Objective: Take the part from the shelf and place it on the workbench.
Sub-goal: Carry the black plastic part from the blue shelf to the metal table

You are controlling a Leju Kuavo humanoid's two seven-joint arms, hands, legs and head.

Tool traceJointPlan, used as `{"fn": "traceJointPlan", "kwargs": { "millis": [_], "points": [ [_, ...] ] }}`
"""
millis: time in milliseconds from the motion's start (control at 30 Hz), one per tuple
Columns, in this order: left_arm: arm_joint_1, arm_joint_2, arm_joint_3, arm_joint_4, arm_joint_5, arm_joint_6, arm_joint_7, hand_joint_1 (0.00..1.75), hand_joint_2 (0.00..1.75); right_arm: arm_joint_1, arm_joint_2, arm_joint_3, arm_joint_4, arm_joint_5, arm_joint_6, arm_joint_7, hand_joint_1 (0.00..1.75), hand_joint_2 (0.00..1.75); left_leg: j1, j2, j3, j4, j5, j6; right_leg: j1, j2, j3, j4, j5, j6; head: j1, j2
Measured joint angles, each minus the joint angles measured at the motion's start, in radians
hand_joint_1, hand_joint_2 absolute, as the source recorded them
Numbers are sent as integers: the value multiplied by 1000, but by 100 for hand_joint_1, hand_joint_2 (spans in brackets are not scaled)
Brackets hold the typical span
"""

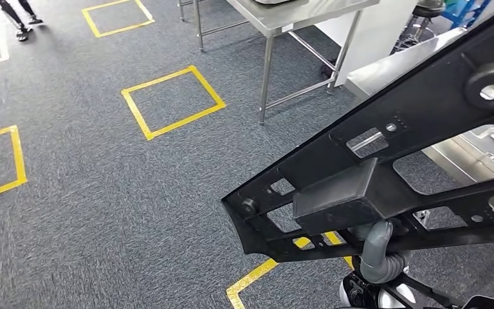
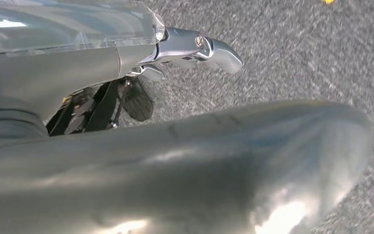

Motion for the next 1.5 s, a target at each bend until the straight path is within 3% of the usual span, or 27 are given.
{"fn": "traceJointPlan", "kwargs": {
  "millis": [67, 133, 200, 267, 333, 367, 400, 433, 500, 567, 633, 667, 733, 800, 833, 867, 900, 933, 1000, 1067, 1167, 1233, 1300, 1367, 1400, 1433, 1500],
  "points": [
    [0, -1, 1, 0, 0, -2, -4, 0, 0, -3, 0, 8, -1, -9, -15, 0, 175, 175, -5, 15, 4, 1, -4, -11, 7, -17, 28, -59, 10, -10, 0, 0],
    [-1, -1, 2, 0, 0, -7, -10, 0, 0, -5, -1, 15, 0, -17, -29, 0, 175, 175, -6, 30, 9, 0, -7, -22, 9, 3, 27, -63, 12, -20, 0, 0],
    [-3, -2, 2, 0, 0, -12, -16, 0, 0, -10, -3, 21, 3, -23, -41, 0, 175, 175, -2, 4, 3, 24, -29, -32, 4, 22, 29, -69, 17, -31, 0, 0],
    [-1, -3, 2, 0, 0, -15, -20, 0, 0, -18, -7, 33, 12, -27, -51, 0, 175, 175, 1, -45, -41, 125, -86, -38, 1, 42, 30, -73, 21, -40, 0, 0],
    [2, -4, 2, 0, 0, -15, -21, 0, 0, -22, -12, 47, 27, -25, -62, 0, 175, 175, 0, -64, -104, 254, -137, -40, 2, 65, 29, -72, 22, -43, 0, 0],
    [2, -4, 3, 0, 0, -15, -20, 0, 0, -23, -15, 55, 35, -22, -68, 0, 175, 175, 0, -67, -122, 284, -138, -40, 3, 77, 28, -71, 22, -44, 0, 0],
    [2, -4, 3, 0, 0, -14, -20, 0, 0, -24, -17, 63, 42, -18, -73, 0, 175, 175, 1, -68, -120, 274, -118, -39, 3, 90, 29, -69, 22, -44, 0, 0],
    [2, -4, 3, 0, 0, -14, -20, 0, 0, -26, -18, 70, 48, -13, -78, 0, 175, 175, 1, -73, -101, 228, -83, -37, 3, 103, 29, -67, 21, -43, 0, 0],
    [1, -4, 3, 0, 0, -13, -18, 0, 0, -34, -21, 86, 57, -5, -85, 0, 175, 175, 3, -110, -46, 93, -17, -30, 3, 127, 26, -60, 19, -38, 0, 0],
    [-1, -4, 3, 0, -1, -11, -14, 0, 0, -42, -26, 101, 65, 3, -92, 0, 175, 175, 3, -138, -16, 21, 2, -22, 3, 147, 18, -55, 20, -28, 0, 0],
    [-5, -5, 3, 0, -3, -9, -8, 0, 0, -47, -33, 117, 73, 10, -98, 0, 175, 175, 2, -128, -13, 13, 1, -13, 2, 166, 12, -57, 25, -15, 0, 0],
    [-8, -6, 3, 0, -1, -7, -5, 0, 0, -48, -37, 125, 78, 13, -100, 0, 175, 175, 3, -117, -12, 8, 4, -6, 1, 161, 9, -54, 23, -10, 0, 0],
    [-12, -9, 3, 0, 1, -5, -1, 0, 0, -57, -46, 142, 87, 17, -108, 0, 175, 175, 6, -95, -9, -1, 11, 7, 4, 119, -14, -8, -8, 0, 0, 0],
    [-11, -10, 3, 0, 1, -3, -1, 0, 0, -69, -53, 161, 98, 19, -125, 0, 175, 175, 3, -71, -9, -3, 11, 14, 2, 67, -71, 109, -69, 6, 0, 0],
    [-10, -10, 3, 0, 0, -2, -1, 0, 0, -72, -57, 168, 104, 18, -134, 0, 175, 175, 2, -59, -9, -3, 11, 15, 0, 57, -100, 170, -92, 9, 0, 0],
    [-10, -10, 3, 0, 0, -2, -2, 0, 0, -74, -62, 173, 109, 17, -142, 0, 175, 175, 2, -47, -9, -3, 10, 15, -2, 52, -118, 206, -98, 11, 0, 0],
    [-10, -9, 3, 0, 0, -2, -4, 0, 0, -74, -68, 175, 113, 14, -149, 0, 175, 175, 1, -35, -8, -2, 8, 14, -4, 48, -117, 206, -87, 12, 0, 0],
    [-11, -9, 3, 0, 0, -3, -6, 0, 0, -75, -74, 176, 116, 11, -153, 0, 175, 175, 1, -24, -6, -2, 7, 13, -5, 42, -97, 167, -59, 12, 0, 0],
    [-12, -9, 3, 0, 0, -3, -9, 0, 0, -77, -85, 176, 118, 4, -156, 0, 175, 175, -1, -5, -1, -1, 2, 7, -1, 5, -24, 32, -1, 6, 0, 0],
    [-13, -9, 3, 0, 0, -4, -13, 0, 0, -81, -93, 177, 117, -1, -158, 0, 175, 175, -7, 12, 3, 1, -4, -3, 8, -22, 17, -52, 21, -5, 0, 0],
    [-19, -9, 3, 0, 1, -4, -15, 0, 0, -81, -101, 177, 116, -4, -165, 0, 175, 175, -8, 33, 9, 1, -11, -19, 9, 4, 16, -64, 23, -20, 0, 0],
    [-22, -7, 3, 0, 1, -4, -15, 0, 0, -82, -105, 177, 115, -4, -166, 0, 175, 175, -4, -5, -3, 41, -42, -30, 3, 25, 19, -70, 27, -31, 0, 0],
    [-20, -7, 3, 0, 0, -4, -15, 0, 0, -84, -107, 179, 115, -4, -165, 0, 175, 175, -2, -55, -56, 161, -106, -35, 1, 46, 21, -72, 29, -39, 0, 0],
    [-16, -7, 3, 0, 0, -3, -15, 0, 0, -83, -108, 179, 115, -4, -165, 0, 175, 175, -1, -66, -115, 279, -146, -36, 3, 71, 20, -70, 30, -41, 0, 0],
    [-15, -7, 3, 0, 0, -3, -15, 0, 0, -83, -109, 179, 116, -4, -165, 0, 175, 175, -1, -67, -123, 289, -135, -36, 3, 85, 21, -69, 29, -41, 0, 0],
    [-15, -6, 3, 0, 0, -3, -14, 0, 0, -83, -109, 179, 116, -4, -165, 0, 175, 175, -1, -69, -113, 259, -106, -34, 3, 99, 22, -67, 29, -40, 0, 0],
    [-16, -5, 3, 0, 1, -4, -11, 0, 0, -83, -111, 180, 116, -4, -165, 0, 175, 175, 0, -96, -60, 128, -31, -26, 3, 124, 22, -62, 27, -37, 0, 0]
  ]
}}
